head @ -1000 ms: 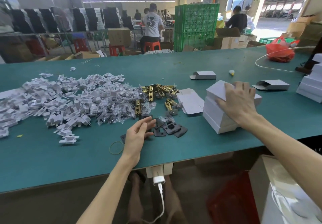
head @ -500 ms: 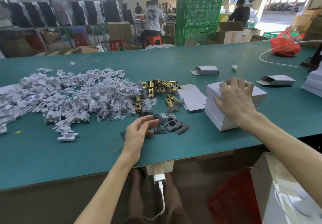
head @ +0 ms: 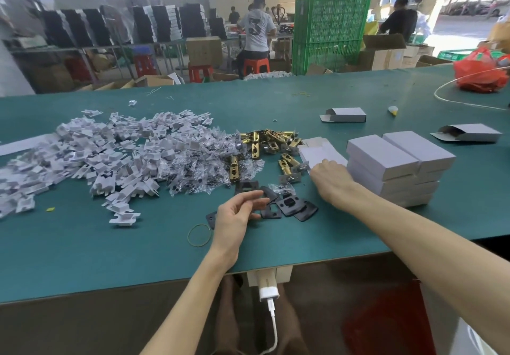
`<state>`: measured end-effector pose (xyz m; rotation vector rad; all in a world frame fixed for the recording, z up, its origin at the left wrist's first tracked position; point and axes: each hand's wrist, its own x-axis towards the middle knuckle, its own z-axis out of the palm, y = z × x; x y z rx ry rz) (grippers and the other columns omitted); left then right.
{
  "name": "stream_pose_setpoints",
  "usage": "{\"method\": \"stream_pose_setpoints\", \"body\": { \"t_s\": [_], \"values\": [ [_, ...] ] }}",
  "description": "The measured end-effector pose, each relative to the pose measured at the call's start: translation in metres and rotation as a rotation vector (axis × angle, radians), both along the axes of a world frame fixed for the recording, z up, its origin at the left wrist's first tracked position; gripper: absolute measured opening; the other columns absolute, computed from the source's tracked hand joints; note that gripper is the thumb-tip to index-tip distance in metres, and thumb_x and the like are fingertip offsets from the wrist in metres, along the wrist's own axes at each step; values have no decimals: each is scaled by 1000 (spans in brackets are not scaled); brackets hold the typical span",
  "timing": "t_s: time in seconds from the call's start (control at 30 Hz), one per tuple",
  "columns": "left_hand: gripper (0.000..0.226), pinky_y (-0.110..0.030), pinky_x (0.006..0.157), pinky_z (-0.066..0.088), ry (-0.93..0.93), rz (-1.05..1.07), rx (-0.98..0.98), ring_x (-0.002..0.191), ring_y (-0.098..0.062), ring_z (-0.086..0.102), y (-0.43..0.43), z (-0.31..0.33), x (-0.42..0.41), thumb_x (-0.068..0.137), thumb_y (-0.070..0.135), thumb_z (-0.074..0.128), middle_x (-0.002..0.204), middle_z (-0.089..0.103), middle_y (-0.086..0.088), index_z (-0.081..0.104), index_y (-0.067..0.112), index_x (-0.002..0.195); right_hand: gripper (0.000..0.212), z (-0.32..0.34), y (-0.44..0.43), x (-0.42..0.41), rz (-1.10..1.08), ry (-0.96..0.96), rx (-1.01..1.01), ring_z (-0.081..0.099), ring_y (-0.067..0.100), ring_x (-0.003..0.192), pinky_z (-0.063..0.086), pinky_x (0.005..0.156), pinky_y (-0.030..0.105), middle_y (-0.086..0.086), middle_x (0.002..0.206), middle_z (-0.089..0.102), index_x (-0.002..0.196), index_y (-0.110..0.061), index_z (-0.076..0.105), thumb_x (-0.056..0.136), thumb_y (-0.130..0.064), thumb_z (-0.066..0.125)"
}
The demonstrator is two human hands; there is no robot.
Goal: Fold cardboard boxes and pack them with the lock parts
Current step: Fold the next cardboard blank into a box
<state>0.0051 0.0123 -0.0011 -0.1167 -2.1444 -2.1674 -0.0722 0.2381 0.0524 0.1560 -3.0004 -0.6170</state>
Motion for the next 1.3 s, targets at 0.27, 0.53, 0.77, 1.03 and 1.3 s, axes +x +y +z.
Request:
{"method": "stream_pose_setpoints", "body": {
  "t_s": [0.27, 0.53, 0.77, 1.03, 1.3],
  "values": [
    [30, -29, 88, 57, -8, -7, 19, 108, -14, 74, -2, -3, -3, 108, 3, 45, 106, 80, 1, 73, 11, 117, 35, 12, 7, -6, 51, -25, -92, 66, 36, 105, 44, 68, 36, 15, 116, 64, 122, -8, 60, 91, 7, 52],
    [30, -27, 85, 58, -11, 7, 18, 105, -16, 74, -1, -2, -1, 108, 3, 46, 103, 81, 1, 73, 12, 114, 18, 48, 4, 1, -31, 328, -435, 57, 38, 71, 36, 60, 39, 15, 77, 58, 87, -6, 49, 92, 11, 42],
    [29, -24, 82, 59, -8, -8, 57, 108, -15, 74, -1, -2, -2, 108, 3, 46, 109, 80, 0, 71, 11, 120, 23, 73, -1, 33, 101, 586, -991, 55, 31, 61, 37, 56, 38, 14, 75, 67, 94, 1, 67, 101, -8, 48],
    [42, -25, 79, 60, -12, -33, 194, 108, -23, 75, -2, 5, 2, 109, 39, 47, 117, 78, -5, 70, 10, 126, 20, 27, -24, 68, -153, 73, -2023, 74, 18, 74, 59, 62, 22, 15, 96, 76, 95, 1, 71, 94, 6, 52],
    [57, -39, 98, 59, -52, -44, 351, 114, -31, 71, -5, 6, 0, 96, 51, 56, 123, 75, -11, 66, 8, 131, 28, -12, -41, 79, -262, -134, -2312, 76, 25, 84, 60, 62, 27, 16, 100, 76, 111, 1, 67, 96, 7, 44]
  ]
}}
